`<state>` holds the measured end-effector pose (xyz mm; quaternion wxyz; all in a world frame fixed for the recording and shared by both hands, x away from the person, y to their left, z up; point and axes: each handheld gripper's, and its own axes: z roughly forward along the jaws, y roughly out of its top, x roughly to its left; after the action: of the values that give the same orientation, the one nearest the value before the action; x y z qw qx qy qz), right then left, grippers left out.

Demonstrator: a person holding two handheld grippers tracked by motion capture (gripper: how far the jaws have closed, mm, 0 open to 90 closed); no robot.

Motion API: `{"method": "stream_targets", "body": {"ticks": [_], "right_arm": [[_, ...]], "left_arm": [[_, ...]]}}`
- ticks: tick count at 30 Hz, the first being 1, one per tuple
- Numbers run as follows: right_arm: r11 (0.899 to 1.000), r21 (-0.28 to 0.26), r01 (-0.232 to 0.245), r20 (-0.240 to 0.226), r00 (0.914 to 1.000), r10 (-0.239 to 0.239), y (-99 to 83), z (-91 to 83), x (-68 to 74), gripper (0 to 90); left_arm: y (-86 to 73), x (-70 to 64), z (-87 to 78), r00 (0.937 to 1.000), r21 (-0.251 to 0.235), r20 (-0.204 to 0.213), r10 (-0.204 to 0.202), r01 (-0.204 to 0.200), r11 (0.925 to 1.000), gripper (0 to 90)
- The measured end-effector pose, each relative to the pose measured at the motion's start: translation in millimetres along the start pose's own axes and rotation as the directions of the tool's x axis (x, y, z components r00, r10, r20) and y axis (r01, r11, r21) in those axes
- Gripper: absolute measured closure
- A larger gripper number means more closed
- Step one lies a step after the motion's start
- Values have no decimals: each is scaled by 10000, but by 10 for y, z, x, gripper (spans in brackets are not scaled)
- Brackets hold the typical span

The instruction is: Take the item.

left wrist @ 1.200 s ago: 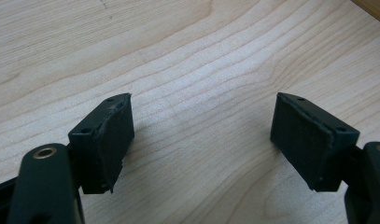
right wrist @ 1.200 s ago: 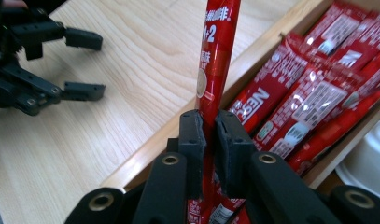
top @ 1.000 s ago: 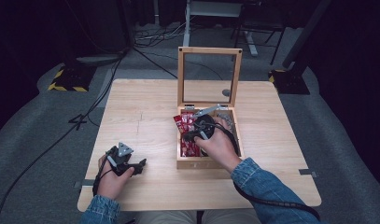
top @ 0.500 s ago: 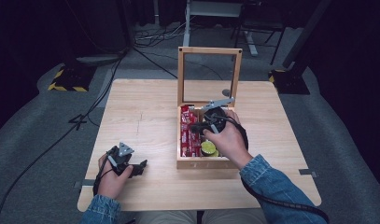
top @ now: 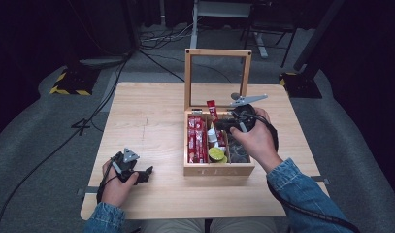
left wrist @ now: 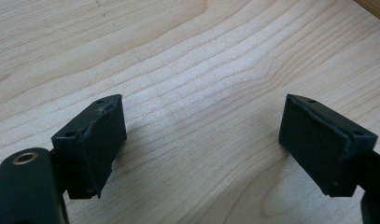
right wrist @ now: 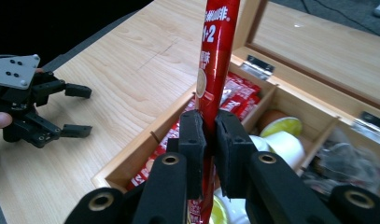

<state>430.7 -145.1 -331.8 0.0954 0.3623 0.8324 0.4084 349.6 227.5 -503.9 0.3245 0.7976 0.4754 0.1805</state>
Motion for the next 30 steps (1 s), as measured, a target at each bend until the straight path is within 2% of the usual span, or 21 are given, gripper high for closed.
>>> {"method": "stream_targets", "body": {"ticks": [10,22,23,29,30], "right_arm": [[9995,-181,-254,483,9985,263,-66,-248,-201,817],[9966,-558,-614,1045,9923,669,-166,-519,-456,817],[9957,-581,-728,1185,9898,793,-207,-555,-520,817],[9934,-606,-970,1502,9830,1051,-308,-633,-666,817],[9926,-619,-1045,1656,9796,1135,-347,-665,-731,817]], "left_arm": [[0,1,1,10000,-13,4,3,-3,10000,152],[0,1,0,10000,-5,3,2,-2,10000,152],[0,1,0,10000,-5,7,0,0,10000,151],[2,13,6,10000,-41,40,-13,14,10000,149],[5,19,6,10000,-20,34,3,-3,10000,148]]}}
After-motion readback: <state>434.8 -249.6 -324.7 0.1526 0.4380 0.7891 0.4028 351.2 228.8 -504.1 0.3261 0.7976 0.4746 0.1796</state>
